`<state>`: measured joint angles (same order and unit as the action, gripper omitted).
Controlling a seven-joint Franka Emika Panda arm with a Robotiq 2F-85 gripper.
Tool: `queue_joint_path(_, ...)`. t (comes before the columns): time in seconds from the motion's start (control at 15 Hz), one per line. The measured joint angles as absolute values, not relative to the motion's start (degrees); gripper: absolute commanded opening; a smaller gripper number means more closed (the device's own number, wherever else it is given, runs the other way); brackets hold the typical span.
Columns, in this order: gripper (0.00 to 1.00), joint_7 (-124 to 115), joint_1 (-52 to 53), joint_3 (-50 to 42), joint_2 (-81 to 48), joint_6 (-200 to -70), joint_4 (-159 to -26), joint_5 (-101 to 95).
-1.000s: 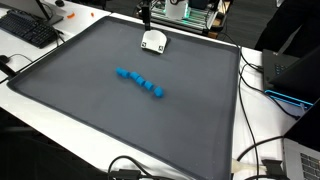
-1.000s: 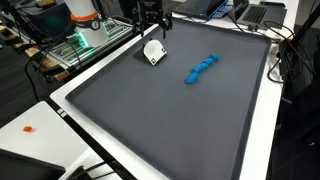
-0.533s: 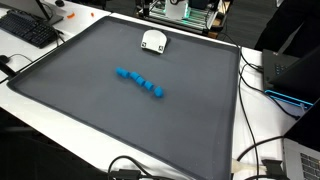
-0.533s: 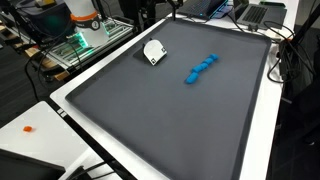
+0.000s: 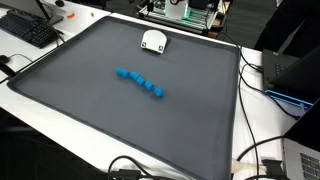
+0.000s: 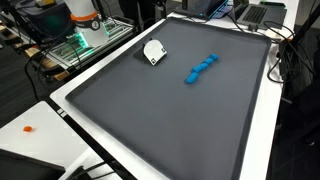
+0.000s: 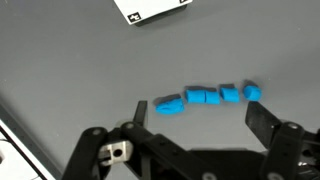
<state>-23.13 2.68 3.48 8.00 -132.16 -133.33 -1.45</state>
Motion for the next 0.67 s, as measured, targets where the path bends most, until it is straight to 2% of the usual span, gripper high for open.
queue_joint_path(0.67,1.00,-14.42,3.79,4.62,1.16,-130.14,-127.34,-1.45)
